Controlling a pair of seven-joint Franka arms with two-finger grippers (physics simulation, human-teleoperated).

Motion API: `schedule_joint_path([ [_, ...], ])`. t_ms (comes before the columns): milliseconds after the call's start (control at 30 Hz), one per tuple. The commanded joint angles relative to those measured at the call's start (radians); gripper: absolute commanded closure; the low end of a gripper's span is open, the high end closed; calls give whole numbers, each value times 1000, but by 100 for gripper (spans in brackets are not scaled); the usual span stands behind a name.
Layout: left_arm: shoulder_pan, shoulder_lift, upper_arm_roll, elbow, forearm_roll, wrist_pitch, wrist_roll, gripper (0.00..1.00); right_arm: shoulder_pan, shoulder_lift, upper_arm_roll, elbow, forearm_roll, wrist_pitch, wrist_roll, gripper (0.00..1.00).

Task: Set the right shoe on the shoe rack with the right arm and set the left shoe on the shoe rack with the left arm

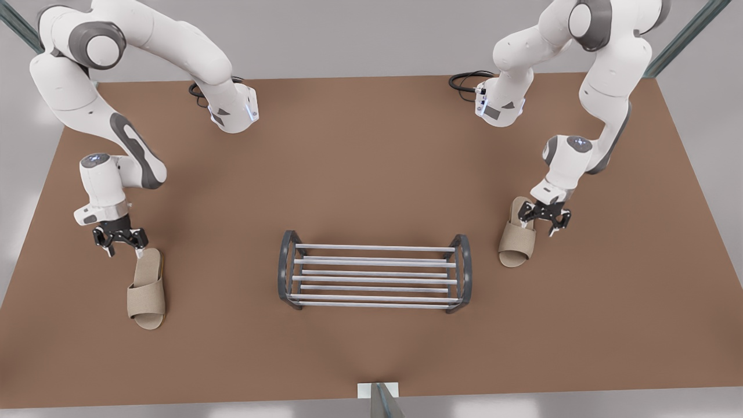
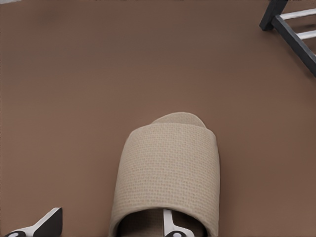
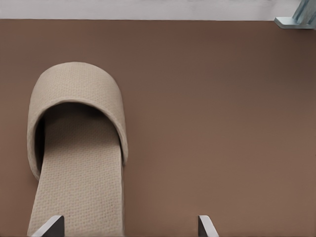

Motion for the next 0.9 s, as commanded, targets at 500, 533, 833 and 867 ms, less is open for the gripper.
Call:
schedule_joint_path([
  [500, 3, 24, 0, 6, 4, 5, 2, 53, 30, 104, 16, 181, -32, -4, 10, 0],
  [533, 3, 24, 0, 7, 4, 4, 2, 58, 30, 104, 16, 184, -32, -4, 10, 0],
  [833, 28, 23, 0, 24, 4, 5, 2, 79, 64, 167, 17, 236, -26, -2, 13, 0],
  [867, 31, 21, 0, 27, 4, 5, 2, 79, 66, 174, 17, 250, -24, -2, 12, 0],
])
